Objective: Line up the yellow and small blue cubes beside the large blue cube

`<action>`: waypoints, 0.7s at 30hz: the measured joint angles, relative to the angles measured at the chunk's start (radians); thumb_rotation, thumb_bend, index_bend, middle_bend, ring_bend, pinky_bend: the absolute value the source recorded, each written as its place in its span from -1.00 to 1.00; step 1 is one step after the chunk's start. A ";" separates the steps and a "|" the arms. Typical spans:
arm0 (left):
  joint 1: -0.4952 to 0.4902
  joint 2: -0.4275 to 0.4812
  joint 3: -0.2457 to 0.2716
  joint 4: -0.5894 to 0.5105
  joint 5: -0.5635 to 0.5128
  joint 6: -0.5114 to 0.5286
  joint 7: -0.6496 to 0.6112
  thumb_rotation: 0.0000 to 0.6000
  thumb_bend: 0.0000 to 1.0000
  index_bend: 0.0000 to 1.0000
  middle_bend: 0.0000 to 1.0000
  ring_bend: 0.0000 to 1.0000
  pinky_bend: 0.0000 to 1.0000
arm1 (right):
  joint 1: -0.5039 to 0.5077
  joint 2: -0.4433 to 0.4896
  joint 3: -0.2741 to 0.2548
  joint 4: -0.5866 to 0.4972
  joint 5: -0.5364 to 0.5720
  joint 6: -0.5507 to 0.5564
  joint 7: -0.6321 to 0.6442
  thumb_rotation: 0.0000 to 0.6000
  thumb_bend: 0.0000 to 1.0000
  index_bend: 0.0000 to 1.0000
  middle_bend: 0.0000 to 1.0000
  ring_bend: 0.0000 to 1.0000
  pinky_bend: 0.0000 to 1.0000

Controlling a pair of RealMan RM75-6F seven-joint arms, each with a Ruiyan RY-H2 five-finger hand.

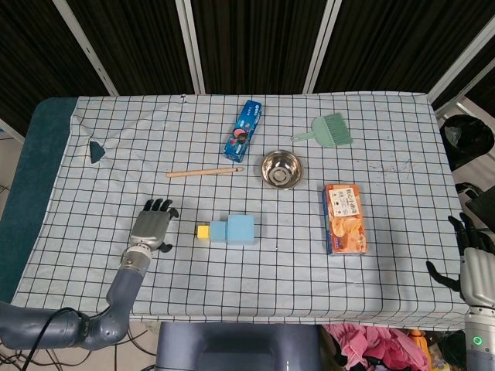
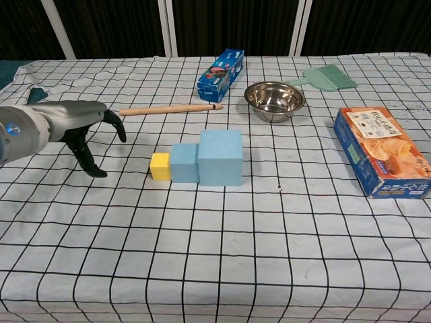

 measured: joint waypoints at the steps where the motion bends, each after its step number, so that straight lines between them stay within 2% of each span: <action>1: 0.005 0.005 0.005 -0.001 0.008 -0.012 -0.010 1.00 -0.59 -0.47 -0.84 -1.00 -1.00 | 0.000 -0.002 -0.001 -0.001 0.000 0.001 -0.005 1.00 -0.62 -0.80 -0.95 -0.66 -0.76; 7: 0.020 0.026 0.029 -0.006 0.045 -0.094 -0.054 1.00 -0.59 -0.48 -0.85 -1.00 -1.00 | 0.002 -0.006 0.000 -0.001 0.003 0.001 -0.014 1.00 -0.62 -0.80 -0.95 -0.66 -0.76; 14: 0.011 0.002 0.030 0.001 0.061 -0.098 -0.047 1.00 -0.59 -0.49 -0.85 -1.00 -1.00 | 0.002 -0.003 0.000 0.000 0.006 -0.002 -0.006 1.00 -0.62 -0.80 -0.95 -0.66 -0.76; 21: -0.008 -0.033 0.017 0.018 0.026 -0.103 -0.027 1.00 -0.59 -0.52 -0.86 -1.00 -1.00 | -0.002 0.004 0.002 -0.002 0.003 0.002 0.009 1.00 -0.62 -0.80 -0.95 -0.66 -0.76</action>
